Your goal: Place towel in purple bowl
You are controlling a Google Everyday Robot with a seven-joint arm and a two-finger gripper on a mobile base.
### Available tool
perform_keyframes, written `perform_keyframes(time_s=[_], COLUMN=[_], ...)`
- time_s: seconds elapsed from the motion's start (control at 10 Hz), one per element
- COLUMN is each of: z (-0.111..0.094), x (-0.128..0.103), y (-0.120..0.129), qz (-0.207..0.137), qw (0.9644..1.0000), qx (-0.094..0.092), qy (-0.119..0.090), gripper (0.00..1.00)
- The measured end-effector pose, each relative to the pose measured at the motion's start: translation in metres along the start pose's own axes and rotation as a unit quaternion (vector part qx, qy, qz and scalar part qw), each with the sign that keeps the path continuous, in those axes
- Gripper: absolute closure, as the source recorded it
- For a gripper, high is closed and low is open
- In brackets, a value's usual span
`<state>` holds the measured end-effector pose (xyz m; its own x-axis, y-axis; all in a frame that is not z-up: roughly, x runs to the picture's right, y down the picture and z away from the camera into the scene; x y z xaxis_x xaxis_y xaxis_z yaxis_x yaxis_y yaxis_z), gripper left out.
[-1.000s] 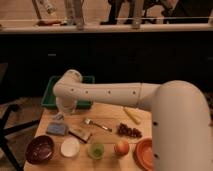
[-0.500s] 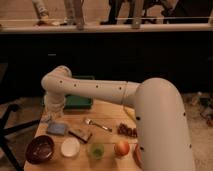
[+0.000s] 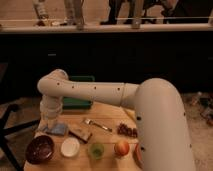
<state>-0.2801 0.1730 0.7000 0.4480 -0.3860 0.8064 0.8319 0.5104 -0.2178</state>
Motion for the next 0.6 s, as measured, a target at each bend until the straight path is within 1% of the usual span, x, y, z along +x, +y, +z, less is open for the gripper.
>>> perform_keyframes(time_s=[0.2, 0.6], z=[0.007, 0.019], x=[-0.018, -0.045], y=[0.010, 0.018], qz=[-0.009, -0.025], qw=[0.9998, 0.9991], qx=[-0.011, -0.026], qy=[-0.011, -0.022], gripper=[1.00, 1.00])
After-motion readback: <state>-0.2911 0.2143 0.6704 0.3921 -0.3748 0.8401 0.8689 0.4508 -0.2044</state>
